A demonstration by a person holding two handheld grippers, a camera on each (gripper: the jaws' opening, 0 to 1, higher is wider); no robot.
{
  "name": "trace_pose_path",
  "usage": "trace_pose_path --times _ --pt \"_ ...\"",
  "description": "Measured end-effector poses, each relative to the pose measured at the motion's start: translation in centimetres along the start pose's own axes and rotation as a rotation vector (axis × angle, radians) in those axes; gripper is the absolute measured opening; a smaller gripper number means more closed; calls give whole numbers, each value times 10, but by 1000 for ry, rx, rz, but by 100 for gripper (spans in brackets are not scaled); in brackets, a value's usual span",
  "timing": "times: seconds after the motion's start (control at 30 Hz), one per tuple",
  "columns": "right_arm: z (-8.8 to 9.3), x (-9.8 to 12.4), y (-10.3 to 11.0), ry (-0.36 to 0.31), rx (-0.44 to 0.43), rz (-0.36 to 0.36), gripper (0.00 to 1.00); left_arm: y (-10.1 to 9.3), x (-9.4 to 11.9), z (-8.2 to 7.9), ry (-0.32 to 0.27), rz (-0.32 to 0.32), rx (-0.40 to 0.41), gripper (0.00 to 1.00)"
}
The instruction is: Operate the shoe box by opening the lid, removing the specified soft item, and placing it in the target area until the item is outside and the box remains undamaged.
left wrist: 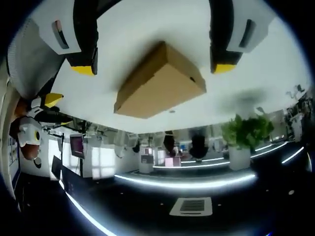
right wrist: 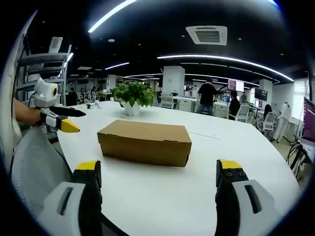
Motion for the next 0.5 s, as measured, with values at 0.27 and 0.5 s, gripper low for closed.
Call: trace_pose_path --times 0.27,0.5 --pt "1 0 0 4 1 -6 92 1 0 0 1 -7 -5 97" --pt "1 0 1 4 1 -6 91 1 0 1 8 -7 -14 97"
Point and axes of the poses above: the point that each gripper's makers call its tool centre point, and the gripper's own axes: x roughly backward along the fingers, y roughly to its left, z roughly out of its underside, the point moved 7 cm from there along x, roughly backward along the fingers, and after that the axes turned 13 degrees about z, right-handed, at the moved point
